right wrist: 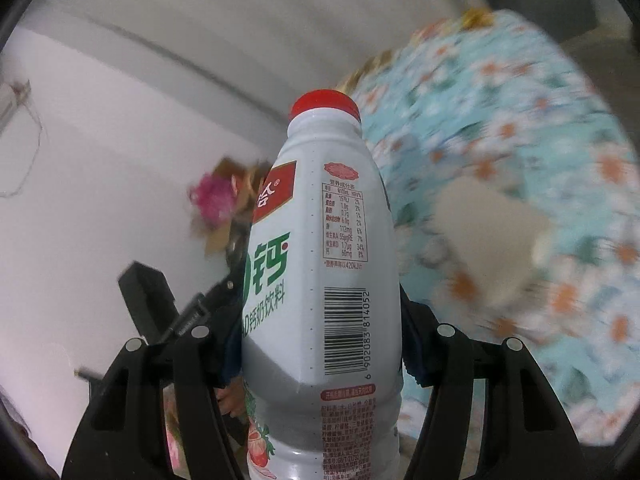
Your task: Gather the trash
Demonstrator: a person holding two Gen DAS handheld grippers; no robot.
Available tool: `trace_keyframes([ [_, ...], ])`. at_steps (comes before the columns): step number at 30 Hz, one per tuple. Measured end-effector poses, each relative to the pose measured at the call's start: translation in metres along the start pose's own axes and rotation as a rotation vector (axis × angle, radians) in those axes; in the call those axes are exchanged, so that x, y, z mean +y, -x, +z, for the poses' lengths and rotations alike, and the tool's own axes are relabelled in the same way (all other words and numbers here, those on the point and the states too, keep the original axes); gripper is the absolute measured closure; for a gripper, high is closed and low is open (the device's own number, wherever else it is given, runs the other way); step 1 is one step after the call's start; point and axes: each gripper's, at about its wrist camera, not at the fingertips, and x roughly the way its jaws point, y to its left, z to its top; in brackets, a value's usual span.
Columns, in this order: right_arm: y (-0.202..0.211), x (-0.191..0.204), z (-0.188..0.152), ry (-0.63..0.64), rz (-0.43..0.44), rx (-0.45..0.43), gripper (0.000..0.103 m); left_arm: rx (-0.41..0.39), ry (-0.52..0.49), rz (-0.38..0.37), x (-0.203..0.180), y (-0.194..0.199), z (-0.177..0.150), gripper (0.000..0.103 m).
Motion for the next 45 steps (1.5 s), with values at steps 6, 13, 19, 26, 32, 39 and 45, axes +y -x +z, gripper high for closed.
trace_keyframes([
  [6, 0.062, -0.052, -0.027, -0.105, -0.141, -0.161, 0.045, 0.057, -0.146, -0.083, -0.053, -0.026, -0.025, 0.029],
  [13, 0.064, -0.106, -0.045, -0.22, -0.21, -0.155, 0.044, 0.134, -0.333, -0.138, -0.112, -0.067, -0.049, 0.029],
  [19, 0.048, -0.124, -0.043, -0.254, -0.221, -0.11, 0.044, 0.141, -0.474, -0.086, -0.154, -0.1, -0.062, 0.029],
  [26, 0.028, -0.139, -0.04, -0.279, -0.224, -0.076, 0.044, 0.108, -0.631, 0.105, -0.168, -0.129, -0.075, 0.041],
  [32, 0.028, -0.139, -0.04, -0.27, -0.22, -0.08, 0.044, 0.1, -0.639, 0.144, -0.16, -0.133, -0.075, 0.066],
  [39, 0.028, -0.136, -0.041, -0.264, -0.221, -0.089, 0.044, 0.077, -0.65, 0.169, -0.16, -0.126, -0.074, 0.091],
  [45, 0.029, -0.132, -0.04, -0.255, -0.23, -0.096, 0.044, 0.051, -0.659, 0.159, -0.162, -0.118, -0.073, 0.1],
])
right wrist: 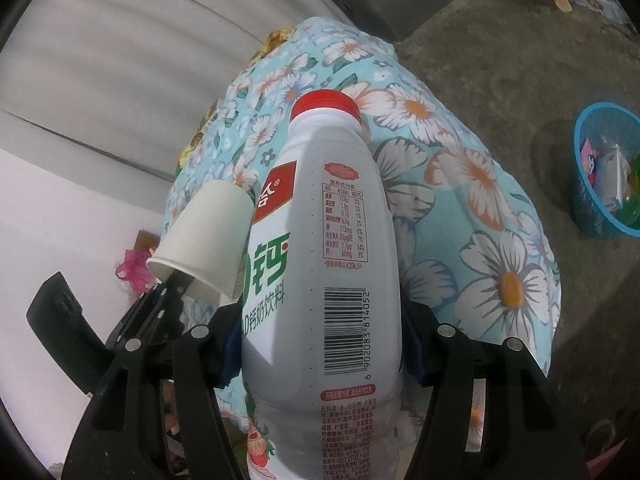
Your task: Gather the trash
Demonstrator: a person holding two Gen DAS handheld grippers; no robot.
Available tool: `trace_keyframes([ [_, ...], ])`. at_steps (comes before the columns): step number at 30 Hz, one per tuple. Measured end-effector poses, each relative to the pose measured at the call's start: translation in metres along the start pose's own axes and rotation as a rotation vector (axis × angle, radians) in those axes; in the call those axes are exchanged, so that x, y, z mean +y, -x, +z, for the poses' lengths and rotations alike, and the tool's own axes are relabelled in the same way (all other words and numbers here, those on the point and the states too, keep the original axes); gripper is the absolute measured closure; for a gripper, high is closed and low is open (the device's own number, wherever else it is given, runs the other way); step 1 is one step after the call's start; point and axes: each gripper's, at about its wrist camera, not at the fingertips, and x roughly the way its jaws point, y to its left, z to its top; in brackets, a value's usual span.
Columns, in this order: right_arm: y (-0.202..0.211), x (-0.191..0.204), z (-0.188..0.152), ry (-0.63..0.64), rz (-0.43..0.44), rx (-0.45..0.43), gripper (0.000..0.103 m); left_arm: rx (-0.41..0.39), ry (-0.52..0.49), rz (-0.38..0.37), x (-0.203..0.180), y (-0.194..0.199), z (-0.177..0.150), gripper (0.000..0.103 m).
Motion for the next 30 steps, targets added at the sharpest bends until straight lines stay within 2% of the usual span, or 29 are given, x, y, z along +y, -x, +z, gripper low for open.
trace_keyframes([
  [13, 0.017, 0.003, -0.006, 0.011, 0.017, -0.026, 0.044, -0.08, -0.045, 0.025, -0.009, 0.03, 0.006, 0.1],
  [30, 0.062, 0.001, -0.018, 0.016, 0.054, -0.112, 0.044, -0.178, -0.114, 0.033, -0.032, 0.071, 0.016, 0.1],
])
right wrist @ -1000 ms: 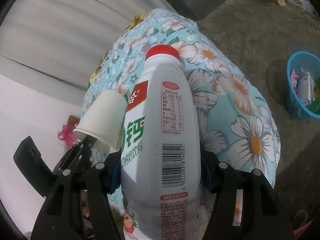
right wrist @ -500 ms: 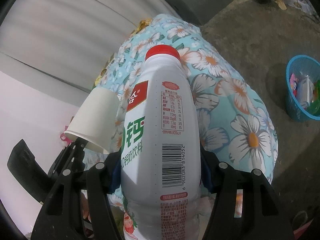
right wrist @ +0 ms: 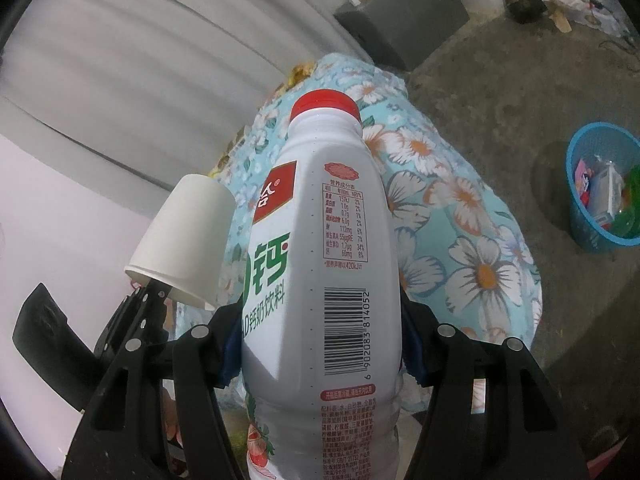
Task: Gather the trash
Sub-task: 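Carry paper cup and drink bottle to the blue wastebasket and release both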
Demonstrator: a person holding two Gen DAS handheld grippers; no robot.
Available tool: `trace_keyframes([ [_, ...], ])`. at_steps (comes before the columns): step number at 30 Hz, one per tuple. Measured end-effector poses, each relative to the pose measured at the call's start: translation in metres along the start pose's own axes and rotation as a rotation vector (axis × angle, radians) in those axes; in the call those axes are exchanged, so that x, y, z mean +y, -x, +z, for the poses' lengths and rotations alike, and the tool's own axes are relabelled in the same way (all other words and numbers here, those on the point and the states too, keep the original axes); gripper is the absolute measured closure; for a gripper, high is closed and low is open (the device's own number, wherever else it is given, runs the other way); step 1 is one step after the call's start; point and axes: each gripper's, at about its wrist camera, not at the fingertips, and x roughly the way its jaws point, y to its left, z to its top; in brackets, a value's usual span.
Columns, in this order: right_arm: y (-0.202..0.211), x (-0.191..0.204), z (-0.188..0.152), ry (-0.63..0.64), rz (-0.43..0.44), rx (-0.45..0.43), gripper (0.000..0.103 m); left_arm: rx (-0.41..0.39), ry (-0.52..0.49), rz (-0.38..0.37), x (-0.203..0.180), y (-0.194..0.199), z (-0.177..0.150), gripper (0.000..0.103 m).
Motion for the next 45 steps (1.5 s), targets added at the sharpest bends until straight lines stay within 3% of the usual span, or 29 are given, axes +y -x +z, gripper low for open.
trace_keyframes([
  [10, 0.047, -0.03, 0.002, -0.06, 0.002, -0.1, 0.044, -0.04, -0.075, -0.076, -0.038, 0.005, 0.026, 0.1],
  [15, 0.084, -0.062, 0.007, -0.124, -0.024, -0.189, 0.044, -0.001, -0.095, -0.208, -0.071, -0.011, 0.048, 0.1],
  [20, 0.127, -0.114, 0.014, -0.242, -0.069, -0.296, 0.044, 0.11, -0.074, -0.377, -0.108, -0.044, 0.075, 0.1],
  [23, 0.143, -0.152, 0.012, -0.328, -0.105, -0.341, 0.044, 0.222, -0.061, -0.486, -0.142, -0.079, 0.089, 0.1],
  [26, 0.153, -0.195, 0.004, -0.423, -0.128, -0.351, 0.044, 0.324, -0.079, -0.546, -0.182, -0.11, 0.092, 0.1],
  [33, 0.125, -0.27, 0.001, -0.601, -0.135, -0.283, 0.044, 0.568, -0.109, -0.602, -0.269, -0.196, 0.077, 0.1],
  [37, 0.106, -0.294, 0.031, -0.622, -0.131, -0.272, 0.043, 0.59, -0.121, -0.589, -0.305, -0.232, 0.087, 0.1],
  [39, 0.099, -0.309, 0.054, -0.601, -0.156, -0.275, 0.038, 0.568, -0.104, -0.593, -0.321, -0.249, 0.097, 0.09],
  [41, 0.082, -0.333, 0.074, -0.587, -0.202, -0.272, 0.018, 0.562, -0.111, -0.565, -0.334, -0.262, 0.098, 0.024],
  [44, 0.062, -0.361, 0.074, -0.644, -0.372, -0.219, 0.019, 0.519, -0.124, -0.473, -0.34, -0.266, 0.093, 0.021],
  [45, 0.058, -0.365, 0.069, -0.664, -0.375, -0.212, 0.02, 0.522, -0.133, -0.473, -0.337, -0.262, 0.089, 0.021],
])
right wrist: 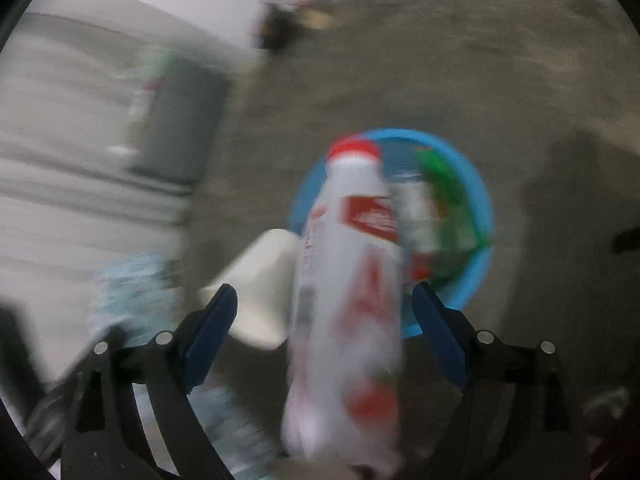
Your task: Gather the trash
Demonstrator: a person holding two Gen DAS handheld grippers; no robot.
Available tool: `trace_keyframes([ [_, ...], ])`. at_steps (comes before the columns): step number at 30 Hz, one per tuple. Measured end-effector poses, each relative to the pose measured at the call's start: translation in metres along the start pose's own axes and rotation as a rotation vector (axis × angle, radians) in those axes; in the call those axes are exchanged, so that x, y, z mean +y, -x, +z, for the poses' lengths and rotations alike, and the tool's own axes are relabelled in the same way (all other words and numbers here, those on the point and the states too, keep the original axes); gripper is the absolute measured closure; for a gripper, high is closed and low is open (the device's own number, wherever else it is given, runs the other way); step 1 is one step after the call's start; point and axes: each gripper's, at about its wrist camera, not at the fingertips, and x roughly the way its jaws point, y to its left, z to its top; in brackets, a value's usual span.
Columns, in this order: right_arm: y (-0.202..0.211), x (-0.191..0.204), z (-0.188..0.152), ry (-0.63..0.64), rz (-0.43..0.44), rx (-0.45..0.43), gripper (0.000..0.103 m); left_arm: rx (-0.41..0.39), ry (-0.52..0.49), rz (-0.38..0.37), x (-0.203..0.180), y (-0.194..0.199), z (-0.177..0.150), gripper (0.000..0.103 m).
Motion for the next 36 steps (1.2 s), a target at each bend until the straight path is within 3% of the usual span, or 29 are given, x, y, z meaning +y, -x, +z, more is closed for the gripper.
trace_keyframes([
  [3, 0.001, -0.007, -0.019, 0.003, 0.045, 0.006, 0.021, 0.0, -0.07, -0.047, 0.0, 0.018, -0.016, 0.021],
  [9, 0.032, 0.004, -0.055, 0.141, 0.023, -0.044, 0.021, -0.111, -0.137, -0.038, 0.012, 0.081, -0.053, 0.018],
  [13, 0.065, 0.034, -0.07, 0.254, 0.035, -0.105, 0.021, -0.176, -0.072, -0.074, 0.032, 0.128, -0.077, 0.018],
  [18, 0.108, 0.096, -0.107, 0.479, 0.116, -0.191, 0.018, -0.315, 0.059, -0.072, 0.071, 0.203, -0.129, 0.011],
  [23, 0.137, 0.159, -0.169, 0.73, 0.195, -0.238, 0.01, -0.465, 0.29, 0.053, 0.116, 0.268, -0.204, 0.005],
  [30, 0.176, 0.216, -0.259, 0.992, 0.282, -0.26, 0.008, -0.548, 0.592, 0.254, 0.155, 0.314, -0.297, 0.005],
  [36, 0.195, 0.238, -0.325, 1.077, 0.276, -0.238, 0.008, -0.597, 0.714, 0.421, 0.163, 0.34, -0.349, 0.005],
])
